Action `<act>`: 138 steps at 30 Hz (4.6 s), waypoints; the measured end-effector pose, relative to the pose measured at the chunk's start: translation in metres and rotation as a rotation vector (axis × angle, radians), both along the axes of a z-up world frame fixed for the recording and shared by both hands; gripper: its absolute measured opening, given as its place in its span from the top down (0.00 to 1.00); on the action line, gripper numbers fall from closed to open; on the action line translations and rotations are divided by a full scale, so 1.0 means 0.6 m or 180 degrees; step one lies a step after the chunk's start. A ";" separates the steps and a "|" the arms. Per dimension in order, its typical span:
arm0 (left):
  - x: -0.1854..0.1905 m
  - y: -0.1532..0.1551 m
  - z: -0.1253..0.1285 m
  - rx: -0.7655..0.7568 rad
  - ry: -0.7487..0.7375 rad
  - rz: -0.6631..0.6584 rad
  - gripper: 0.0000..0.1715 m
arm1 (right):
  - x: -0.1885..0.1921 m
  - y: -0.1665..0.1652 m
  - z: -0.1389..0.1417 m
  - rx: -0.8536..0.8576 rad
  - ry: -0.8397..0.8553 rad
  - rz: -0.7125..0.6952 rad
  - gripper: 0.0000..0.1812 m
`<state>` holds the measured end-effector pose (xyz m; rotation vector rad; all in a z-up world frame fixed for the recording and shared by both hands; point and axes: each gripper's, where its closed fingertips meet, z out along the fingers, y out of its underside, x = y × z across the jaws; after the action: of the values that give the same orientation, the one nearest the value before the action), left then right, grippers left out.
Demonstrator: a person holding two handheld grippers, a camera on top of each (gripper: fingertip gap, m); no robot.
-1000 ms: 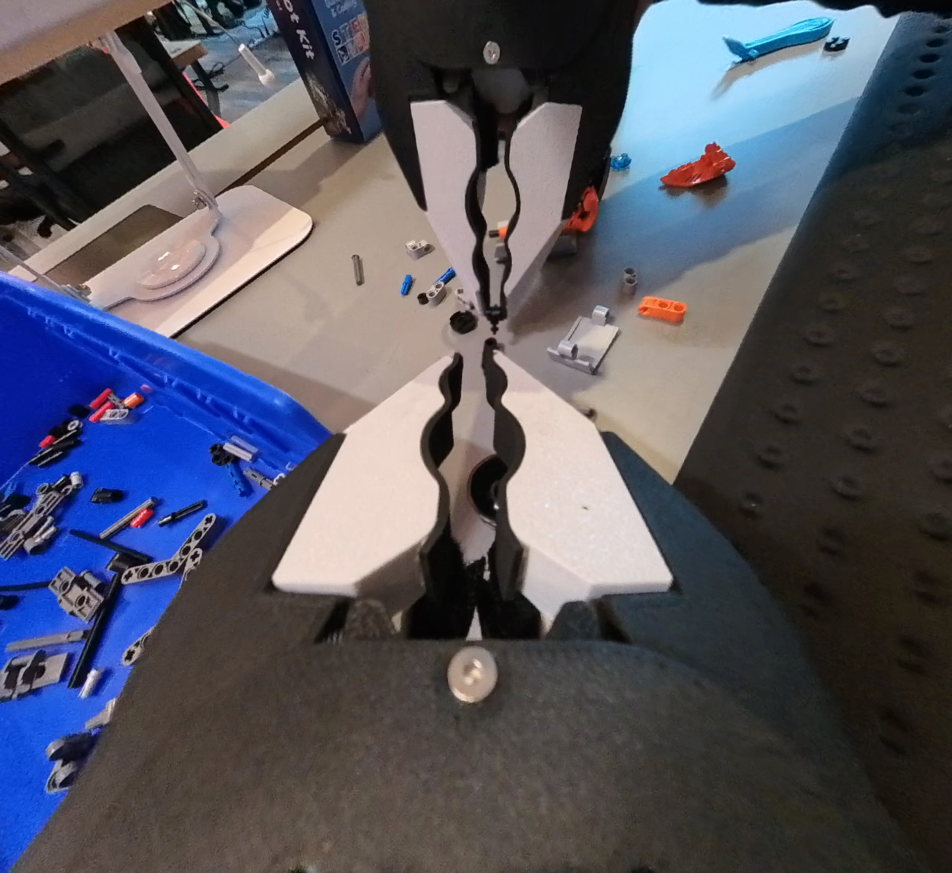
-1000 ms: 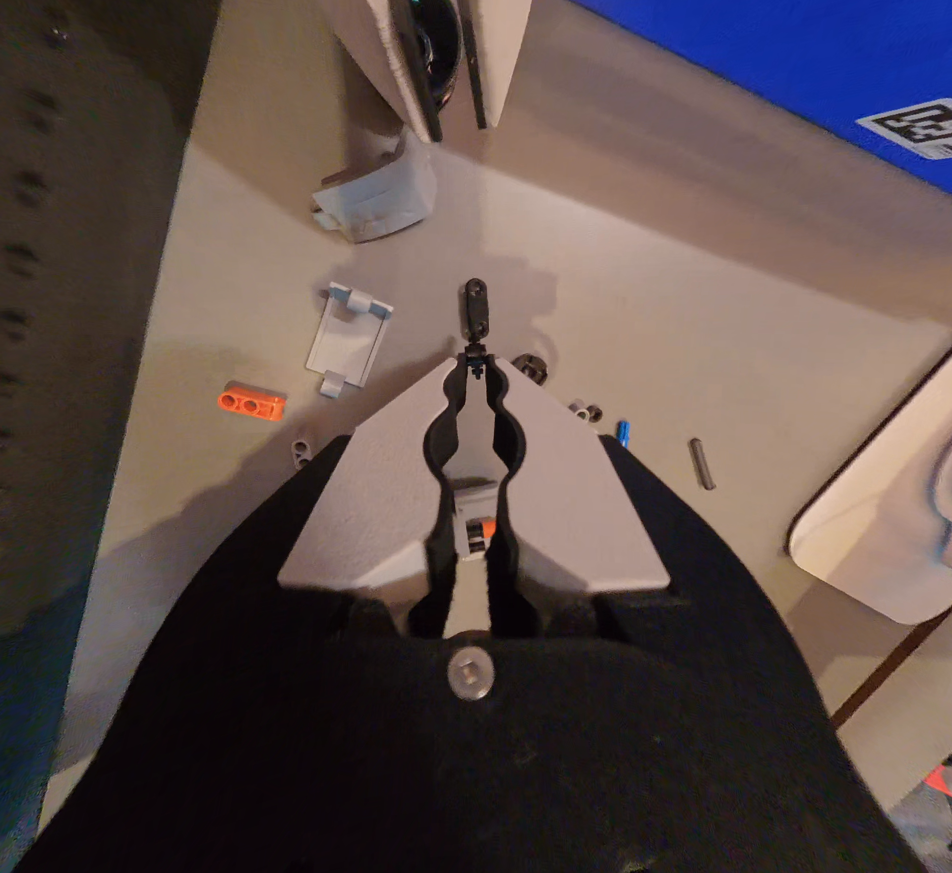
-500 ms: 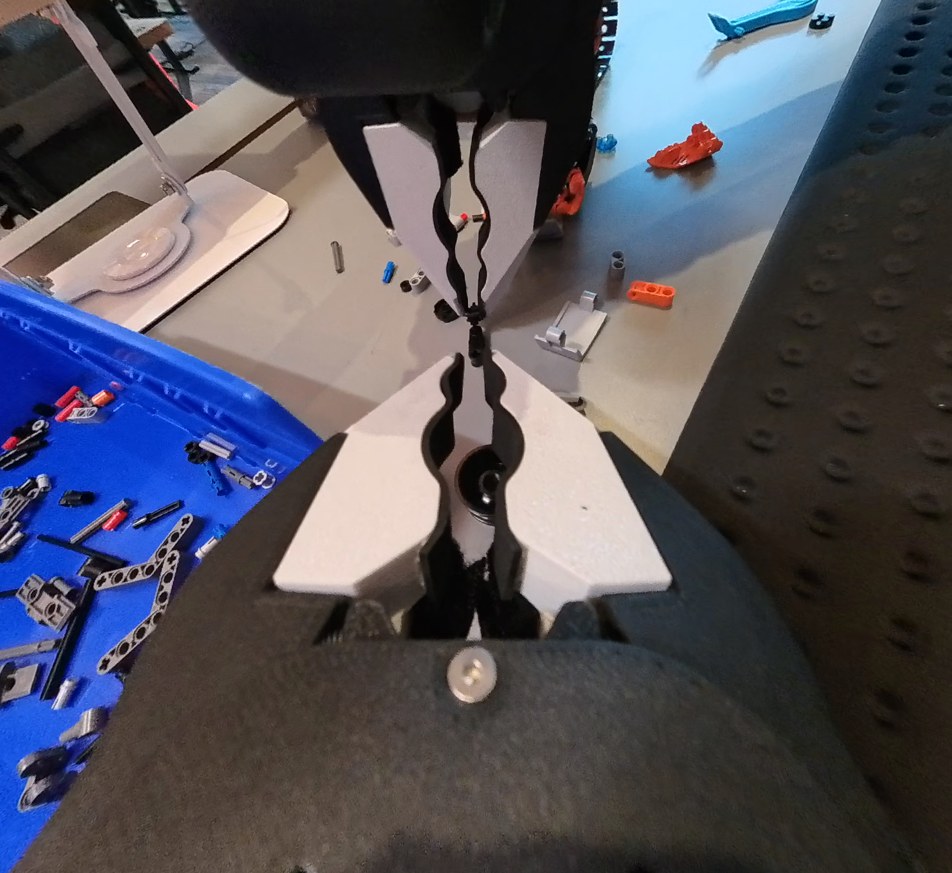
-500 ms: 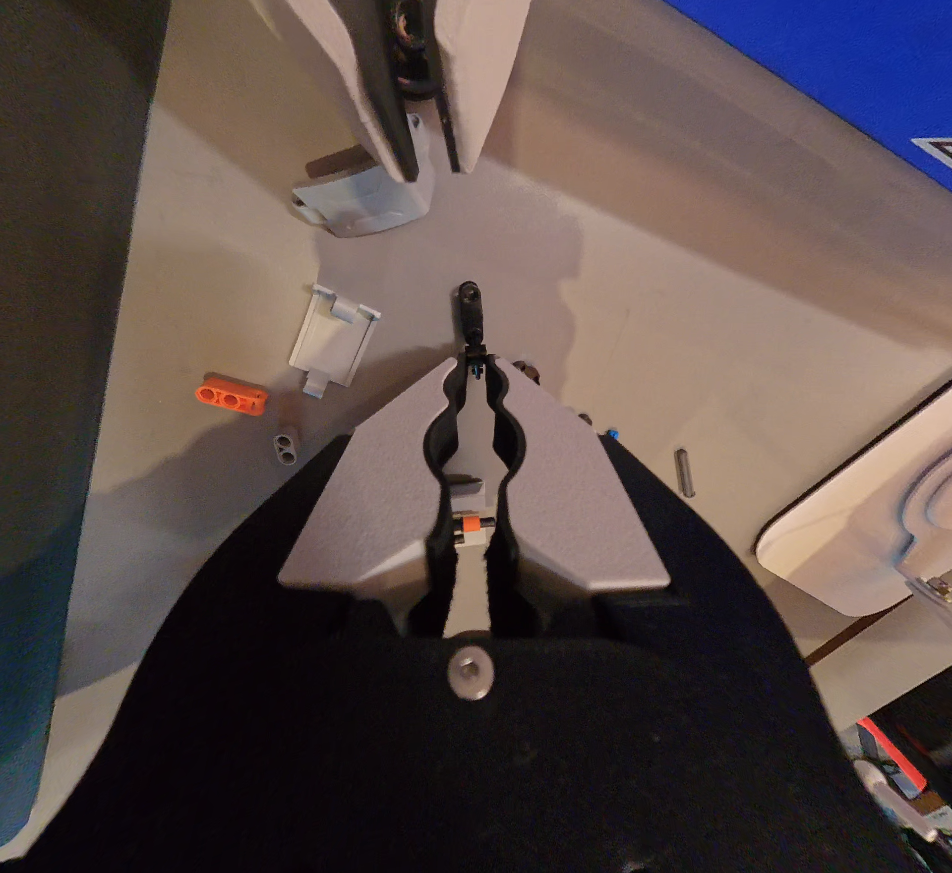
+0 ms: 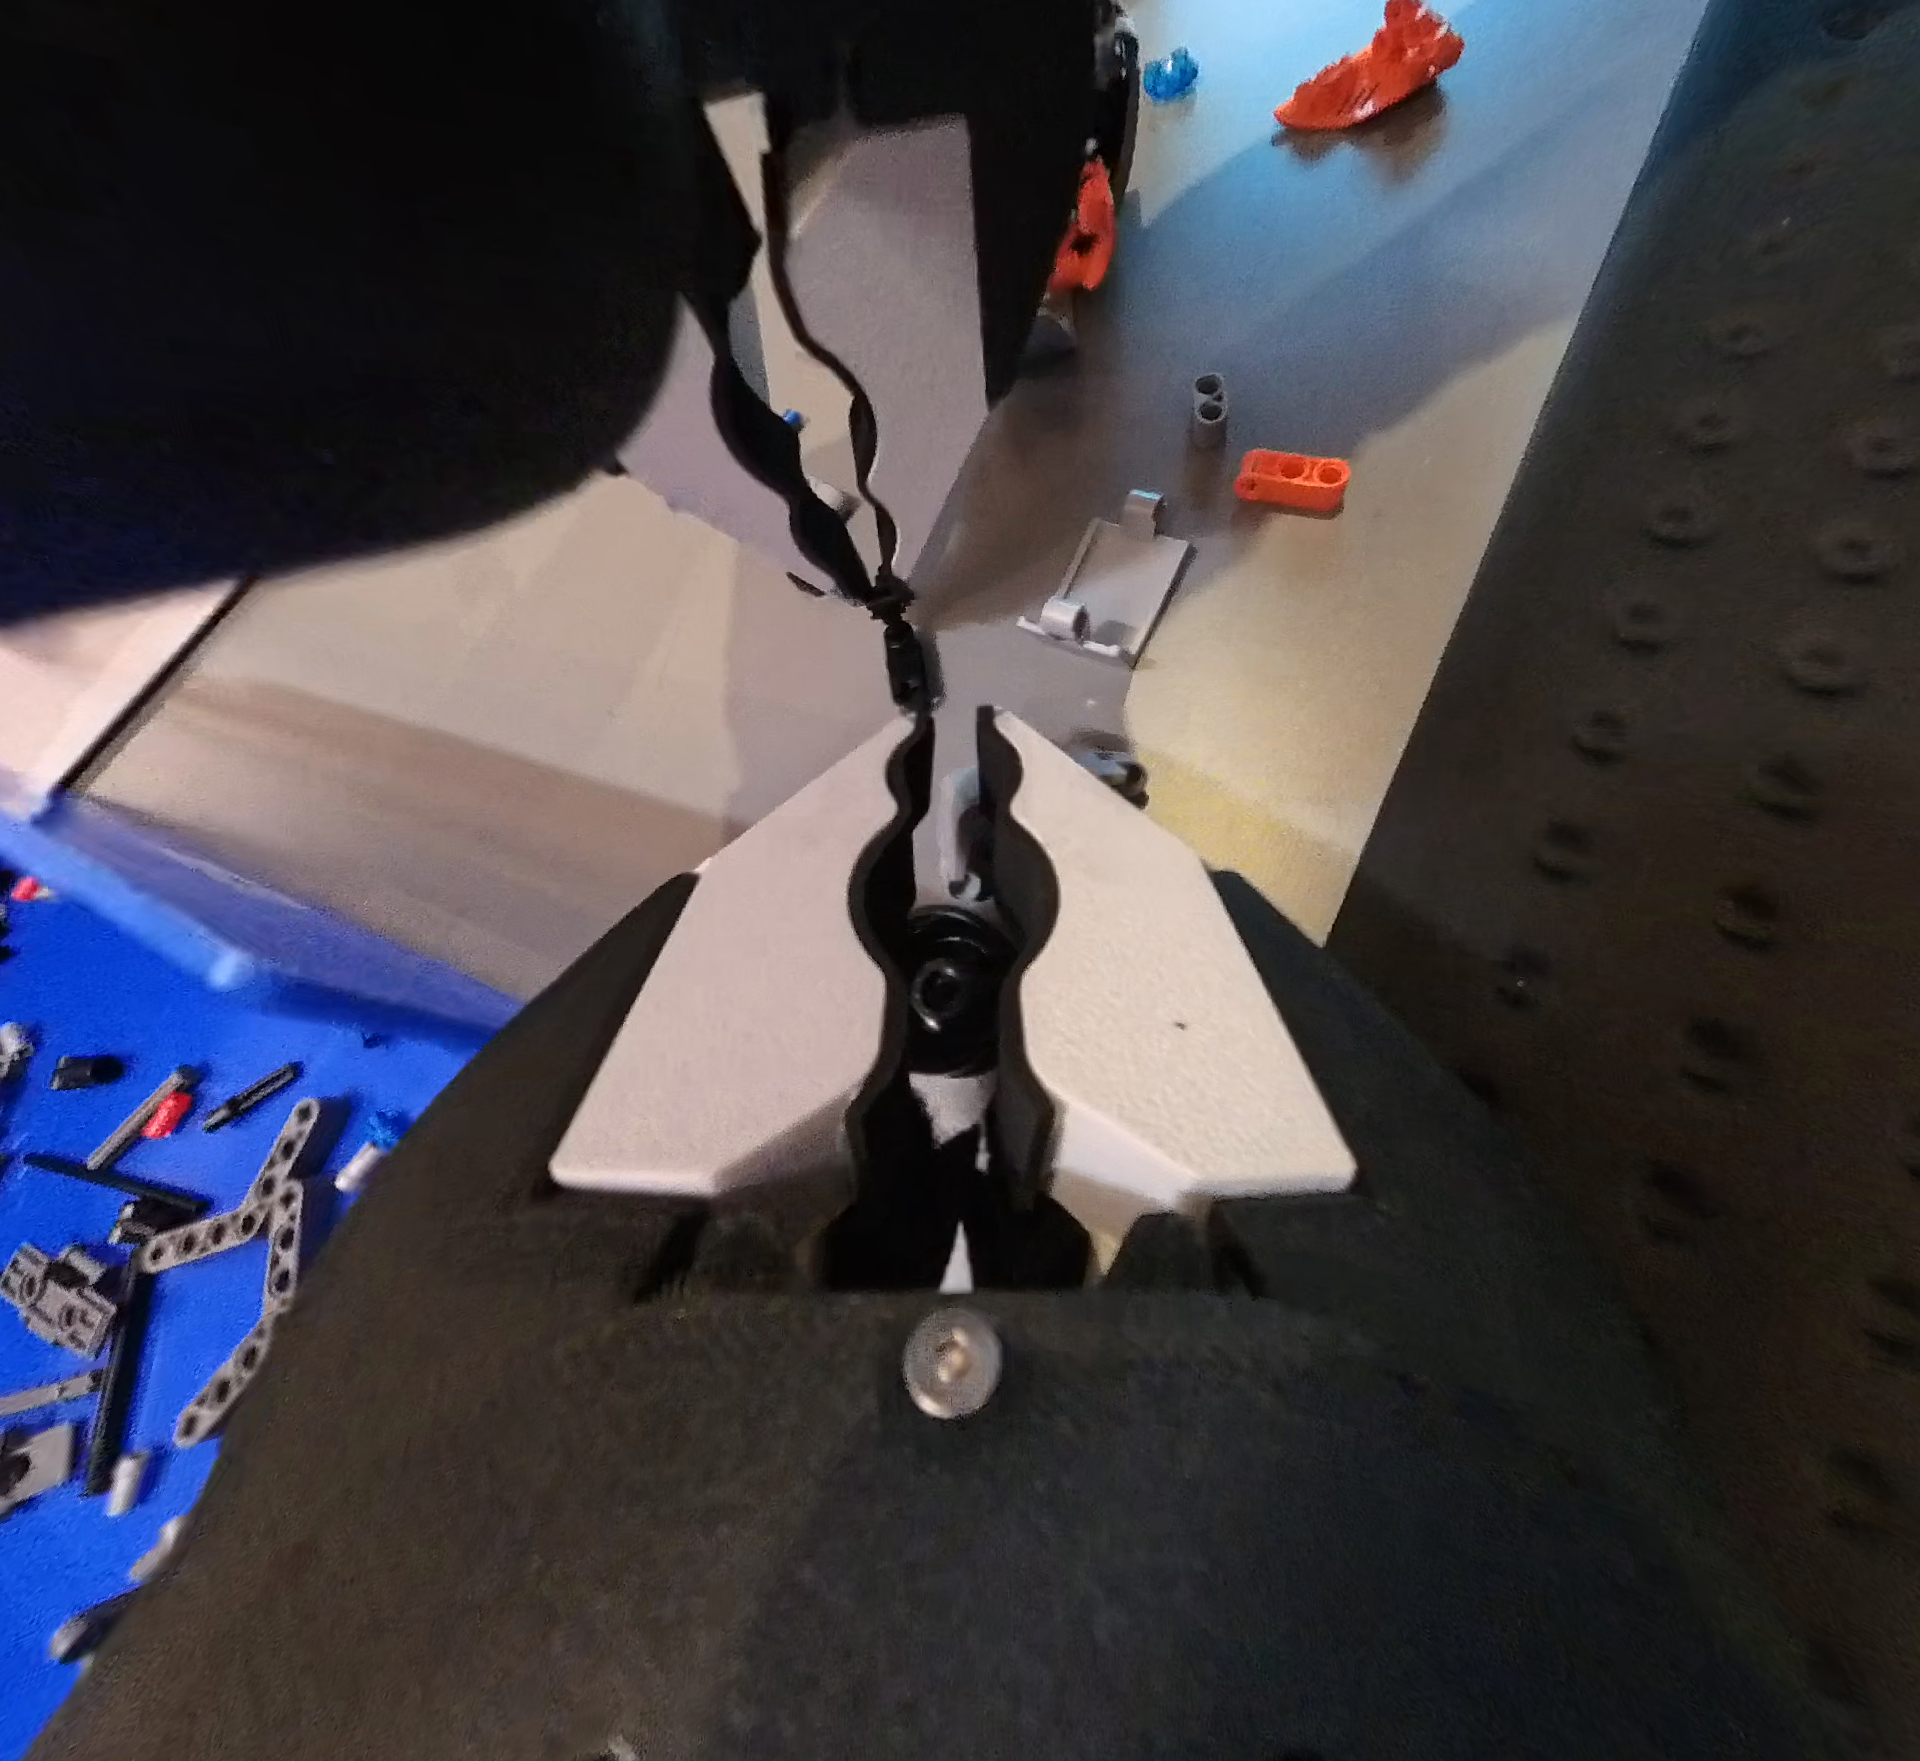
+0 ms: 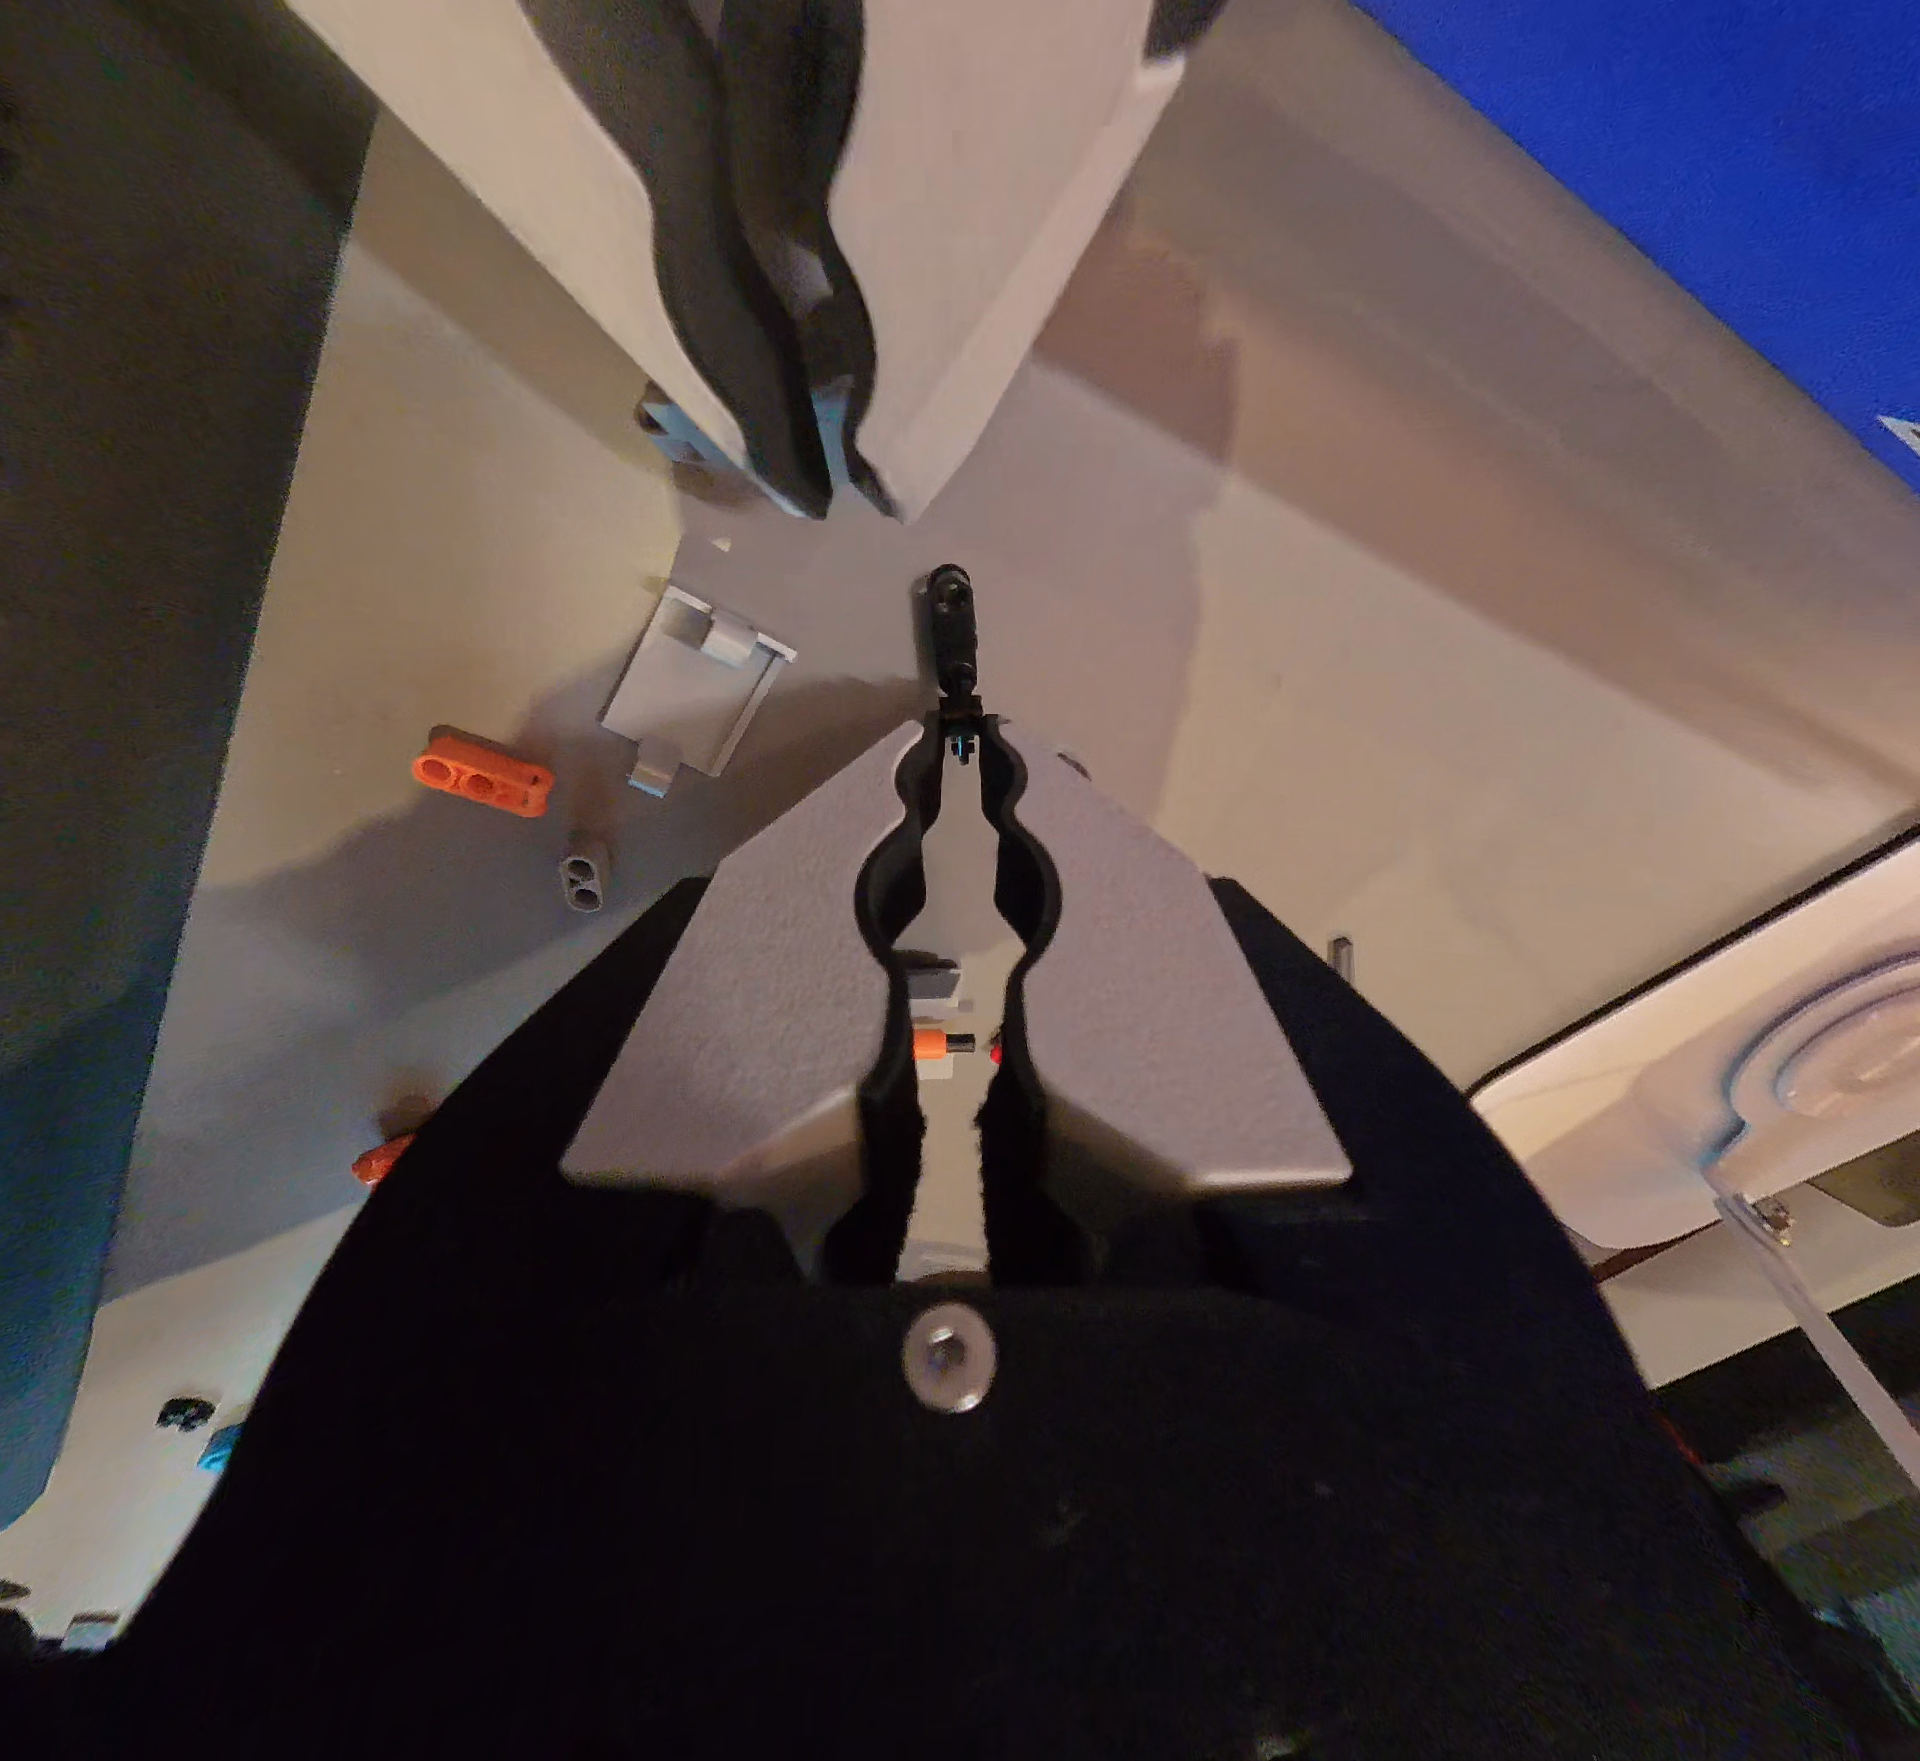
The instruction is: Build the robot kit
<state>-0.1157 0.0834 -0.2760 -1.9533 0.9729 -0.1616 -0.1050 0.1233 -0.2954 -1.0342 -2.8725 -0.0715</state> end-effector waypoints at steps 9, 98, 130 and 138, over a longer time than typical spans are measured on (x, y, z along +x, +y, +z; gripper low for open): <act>0.021 0.003 -0.030 -0.0094 0.0477 -0.0157 0.84 | 0.002 -0.005 0.000 0.0089 -0.0157 0.0090 0.98; 0.021 0.038 0.168 0.1381 -0.0209 0.0009 0.96 | 0.008 -0.022 0.191 -0.0883 0.1855 -0.0526 0.86; 0.037 0.048 0.238 0.1357 -0.1261 -0.0168 0.96 | -0.003 -0.006 0.263 -0.0052 0.3160 -0.0170 0.93; 0.035 0.049 0.239 0.1431 -0.1158 -0.0143 0.96 | 0.004 -0.007 0.266 -0.0152 0.3146 -0.0213 0.91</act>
<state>-0.0946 0.1130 -0.1327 -1.4291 0.7357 -0.2860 -0.1026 0.1191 -0.1359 -0.8306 -1.9442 0.3910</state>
